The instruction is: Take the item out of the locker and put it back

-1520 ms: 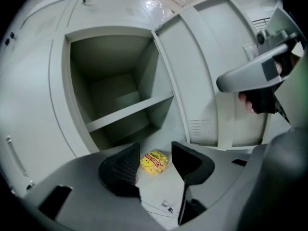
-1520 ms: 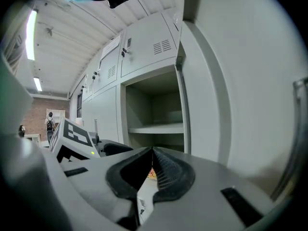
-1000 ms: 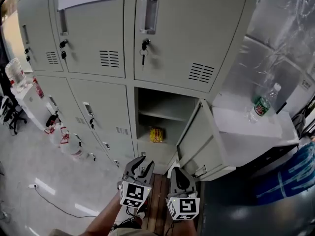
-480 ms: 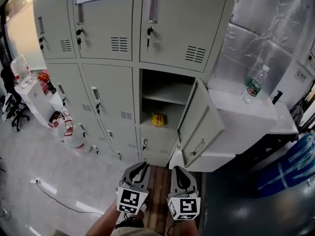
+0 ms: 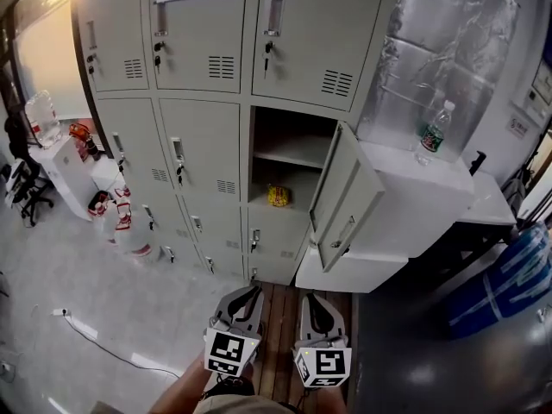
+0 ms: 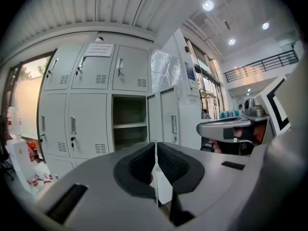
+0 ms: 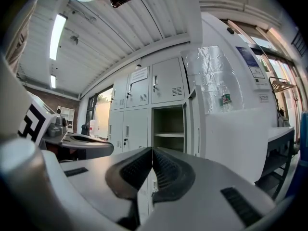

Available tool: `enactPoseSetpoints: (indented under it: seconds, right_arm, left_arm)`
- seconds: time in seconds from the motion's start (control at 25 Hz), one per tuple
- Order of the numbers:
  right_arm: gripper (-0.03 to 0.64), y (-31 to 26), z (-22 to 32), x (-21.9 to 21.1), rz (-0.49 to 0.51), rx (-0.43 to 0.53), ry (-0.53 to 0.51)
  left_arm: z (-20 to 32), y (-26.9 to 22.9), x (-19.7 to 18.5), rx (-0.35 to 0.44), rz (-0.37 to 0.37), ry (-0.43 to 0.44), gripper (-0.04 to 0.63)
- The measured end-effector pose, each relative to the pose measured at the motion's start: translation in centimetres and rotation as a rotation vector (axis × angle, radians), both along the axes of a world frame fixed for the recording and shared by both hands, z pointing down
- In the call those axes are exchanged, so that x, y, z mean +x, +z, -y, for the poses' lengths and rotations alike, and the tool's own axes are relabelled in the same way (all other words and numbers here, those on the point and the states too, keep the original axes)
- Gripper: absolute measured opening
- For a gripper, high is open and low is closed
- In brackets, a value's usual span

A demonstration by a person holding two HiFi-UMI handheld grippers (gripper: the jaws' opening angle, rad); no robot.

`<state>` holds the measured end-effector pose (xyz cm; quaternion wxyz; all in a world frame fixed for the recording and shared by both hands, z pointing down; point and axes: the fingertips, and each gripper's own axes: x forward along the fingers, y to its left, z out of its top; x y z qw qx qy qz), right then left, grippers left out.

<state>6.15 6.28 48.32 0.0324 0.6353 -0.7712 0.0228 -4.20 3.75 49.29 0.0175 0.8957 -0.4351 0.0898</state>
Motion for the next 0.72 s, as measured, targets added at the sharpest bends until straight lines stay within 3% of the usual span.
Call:
enactPoseSetpoints:
  seconds: [0.72]
  right_arm:
    - [0.018,-0.8,-1.0,0.6,-0.002,0.017,0.002]
  left_arm:
    - [-1.1,-1.2,0.8,0.026,0.001,0.009,0.034]
